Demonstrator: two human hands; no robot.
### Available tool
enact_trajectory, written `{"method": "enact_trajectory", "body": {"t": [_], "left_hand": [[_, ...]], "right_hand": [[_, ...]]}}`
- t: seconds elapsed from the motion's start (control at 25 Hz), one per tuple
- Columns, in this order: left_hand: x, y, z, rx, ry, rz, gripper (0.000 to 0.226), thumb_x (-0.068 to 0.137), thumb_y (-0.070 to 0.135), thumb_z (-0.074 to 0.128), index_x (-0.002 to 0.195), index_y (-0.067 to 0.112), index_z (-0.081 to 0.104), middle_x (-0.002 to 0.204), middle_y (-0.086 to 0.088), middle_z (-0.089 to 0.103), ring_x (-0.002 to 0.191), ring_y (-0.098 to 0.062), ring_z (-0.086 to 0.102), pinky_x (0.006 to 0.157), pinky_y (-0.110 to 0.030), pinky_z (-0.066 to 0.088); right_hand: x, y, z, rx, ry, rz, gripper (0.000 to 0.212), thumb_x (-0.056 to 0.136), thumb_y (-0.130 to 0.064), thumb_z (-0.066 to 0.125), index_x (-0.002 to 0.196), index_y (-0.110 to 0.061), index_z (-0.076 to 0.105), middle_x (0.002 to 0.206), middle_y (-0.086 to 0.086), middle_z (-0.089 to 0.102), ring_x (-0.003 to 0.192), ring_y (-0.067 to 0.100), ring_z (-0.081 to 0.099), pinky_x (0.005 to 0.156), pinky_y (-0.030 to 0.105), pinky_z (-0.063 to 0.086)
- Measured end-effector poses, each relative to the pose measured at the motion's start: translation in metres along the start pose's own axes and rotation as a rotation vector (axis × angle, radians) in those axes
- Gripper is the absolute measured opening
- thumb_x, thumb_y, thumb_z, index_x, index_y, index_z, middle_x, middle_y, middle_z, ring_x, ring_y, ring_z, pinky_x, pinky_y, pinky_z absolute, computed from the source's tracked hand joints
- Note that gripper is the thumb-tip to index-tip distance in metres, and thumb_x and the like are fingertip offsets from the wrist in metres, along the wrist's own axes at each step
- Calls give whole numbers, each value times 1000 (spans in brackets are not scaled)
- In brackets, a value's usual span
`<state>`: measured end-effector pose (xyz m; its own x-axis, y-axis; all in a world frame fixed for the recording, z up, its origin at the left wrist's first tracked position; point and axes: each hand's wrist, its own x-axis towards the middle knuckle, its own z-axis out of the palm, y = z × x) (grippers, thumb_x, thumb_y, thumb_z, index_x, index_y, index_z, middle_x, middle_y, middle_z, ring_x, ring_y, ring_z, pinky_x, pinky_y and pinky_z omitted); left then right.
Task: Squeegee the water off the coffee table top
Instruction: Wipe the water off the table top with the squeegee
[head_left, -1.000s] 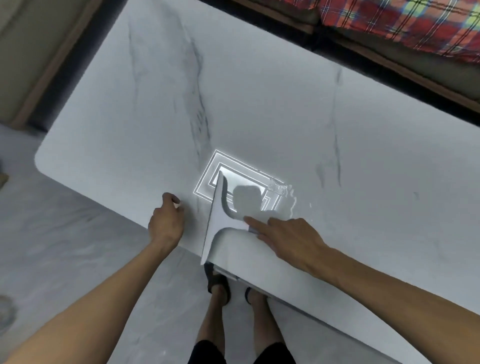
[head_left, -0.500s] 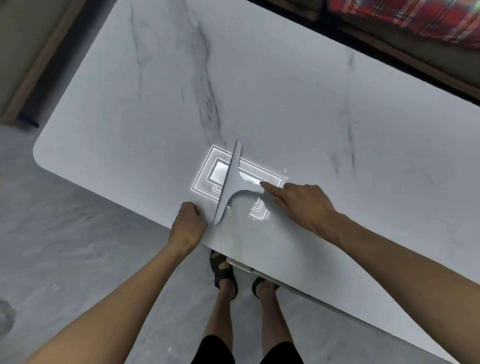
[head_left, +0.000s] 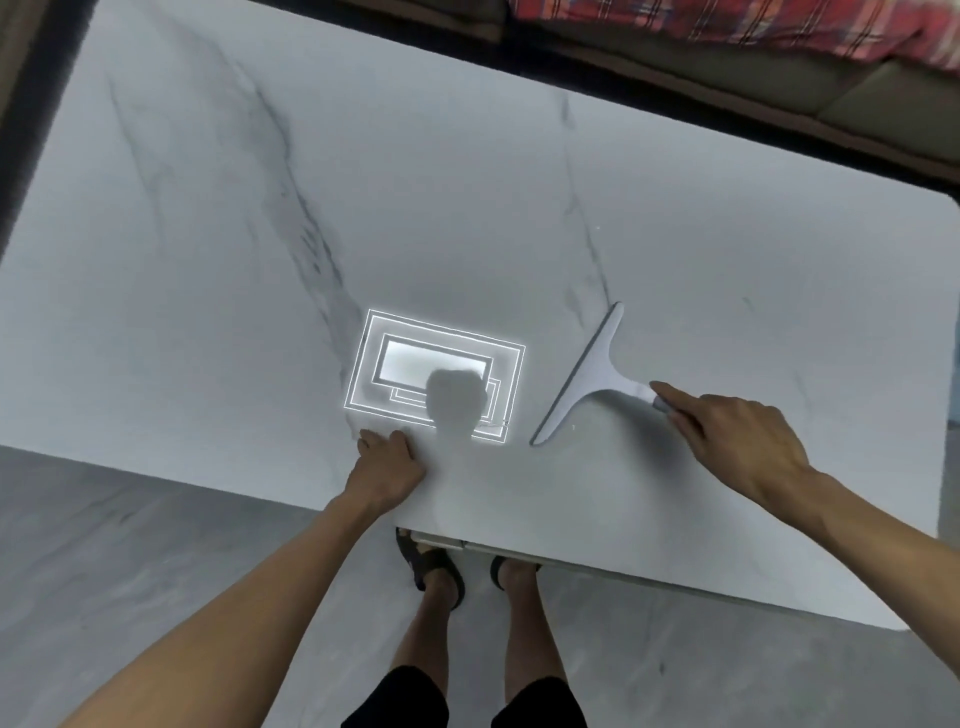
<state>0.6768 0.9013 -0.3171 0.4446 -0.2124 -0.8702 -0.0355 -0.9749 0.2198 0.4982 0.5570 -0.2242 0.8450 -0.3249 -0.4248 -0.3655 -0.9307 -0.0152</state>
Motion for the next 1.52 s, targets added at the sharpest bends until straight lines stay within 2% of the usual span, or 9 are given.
{"method": "enact_trajectory", "body": {"t": [0.12,0.28,0.4,0.56,0.8,1.08,1.2,1.36,1.52], "left_hand": [[-4,10,-5,-20,54,-12,22,86,15,42,106,8,46,130,-24,46,106,-38,52,86,-40,43],[-15,-2,-17,-151,402,-59,15,94,23,32,88,16,44,78,-2,56,69,-22,53,67,-37,44],[-16,-27,-25,-247,492,-96,8,88,16,37,85,16,45,75,0,54,63,-14,49,52,-31,34],[-16,-52,-15,-305,370,-99,14,80,13,47,76,23,38,80,0,54,67,-13,50,50,-28,32],[-29,-17,44,-202,269,-22,11,85,10,43,78,17,40,100,-9,48,86,-31,57,66,-35,42],[-49,62,127,8,90,-23,27,83,2,43,110,1,45,143,-36,22,129,-51,38,89,-41,45],[-57,87,145,-55,170,-50,24,80,1,45,104,4,46,135,-32,33,118,-49,47,80,-37,42],[-74,102,152,-244,318,-65,18,77,7,45,93,14,43,78,-2,54,74,-30,55,58,-33,38],[-84,88,150,-322,426,-94,17,81,5,44,95,15,43,74,-1,53,66,-23,50,51,-32,33]], "right_hand": [[-9,-26,-8,12,25,-18,42,98,-52,21,136,-48,37,68,-7,57,57,24,59,49,30,42],[4,-107,0,134,-51,-258,45,96,-53,13,139,-50,27,85,-2,64,70,28,65,56,32,39],[20,-176,24,161,-105,-484,39,100,-46,26,139,-46,28,87,3,63,65,29,61,53,32,38],[28,-220,54,64,-22,-630,40,101,-35,40,141,-34,39,75,3,57,50,23,45,43,25,14],[-4,-124,70,114,-16,-482,39,100,-41,37,138,-46,33,77,1,58,58,27,58,49,30,40],[-83,57,71,36,-23,-314,41,98,-46,35,138,-47,41,74,-3,60,58,24,61,48,28,33],[-103,106,66,-20,-31,-260,45,97,-49,24,138,-47,41,73,-5,59,57,22,61,47,29,34],[-109,111,54,11,-38,-280,46,96,-50,22,136,-47,43,70,-7,58,52,22,59,44,29,37],[-87,38,65,114,-118,-535,40,99,-45,30,138,-48,28,84,0,61,62,28,61,52,34,44]]}}
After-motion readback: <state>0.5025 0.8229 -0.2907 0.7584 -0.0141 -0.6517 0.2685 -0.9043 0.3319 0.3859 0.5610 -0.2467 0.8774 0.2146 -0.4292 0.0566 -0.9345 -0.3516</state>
